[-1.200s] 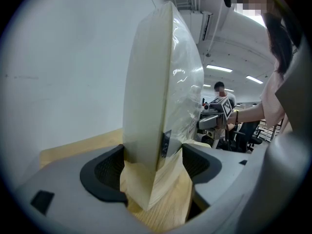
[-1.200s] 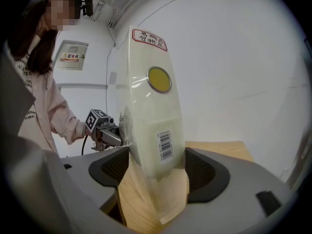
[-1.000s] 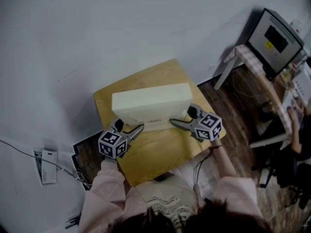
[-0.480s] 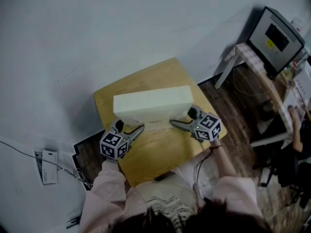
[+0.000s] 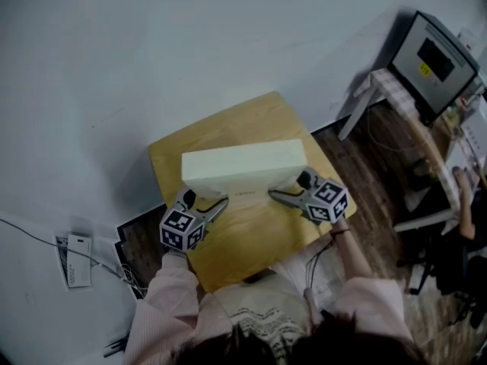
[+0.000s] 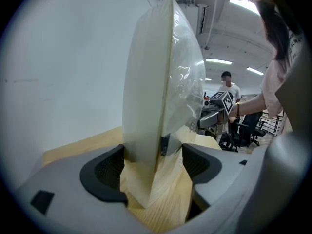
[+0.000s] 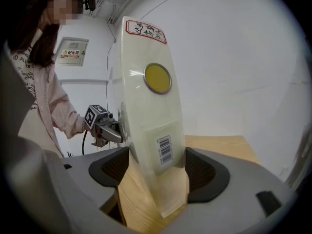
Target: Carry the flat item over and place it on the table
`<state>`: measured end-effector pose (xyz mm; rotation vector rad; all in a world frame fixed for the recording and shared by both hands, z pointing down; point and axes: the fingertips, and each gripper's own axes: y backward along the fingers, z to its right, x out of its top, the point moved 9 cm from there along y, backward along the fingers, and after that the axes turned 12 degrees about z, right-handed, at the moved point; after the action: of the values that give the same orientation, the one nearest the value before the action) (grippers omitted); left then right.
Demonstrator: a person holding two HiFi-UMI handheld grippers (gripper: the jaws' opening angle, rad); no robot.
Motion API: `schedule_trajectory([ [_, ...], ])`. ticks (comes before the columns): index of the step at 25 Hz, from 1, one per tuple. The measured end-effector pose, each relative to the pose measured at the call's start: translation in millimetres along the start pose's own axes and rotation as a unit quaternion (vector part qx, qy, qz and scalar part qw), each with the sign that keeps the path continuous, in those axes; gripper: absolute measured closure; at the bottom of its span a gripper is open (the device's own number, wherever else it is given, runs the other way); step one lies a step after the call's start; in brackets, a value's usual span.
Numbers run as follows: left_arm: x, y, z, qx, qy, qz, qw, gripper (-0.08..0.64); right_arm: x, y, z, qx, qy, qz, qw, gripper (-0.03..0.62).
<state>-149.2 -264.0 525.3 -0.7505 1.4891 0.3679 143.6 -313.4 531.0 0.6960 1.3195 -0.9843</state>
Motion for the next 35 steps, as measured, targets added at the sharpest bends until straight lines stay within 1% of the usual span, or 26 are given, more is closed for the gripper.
schedule_trajectory([
  [10,-2,2,2,0.007,-0.006,0.005,0.9999,0.184,0,1,2,-0.002,0.002,-0.014,1.0,0.221],
  [17,-2,2,4,0.013,-0.004,0.006,0.9999,0.184,1,1,2,-0.001,0.0,-0.023,1.0,0.215],
  [29,-5,8,8,0.029,0.01,0.003,0.9995,0.184,-1,4,1,-0.027,-0.012,-0.024,0.999,0.189],
  [35,-7,15,8,0.04,0.018,0.008,0.999,0.183,-1,10,2,-0.039,-0.025,-0.014,0.999,0.186],
])
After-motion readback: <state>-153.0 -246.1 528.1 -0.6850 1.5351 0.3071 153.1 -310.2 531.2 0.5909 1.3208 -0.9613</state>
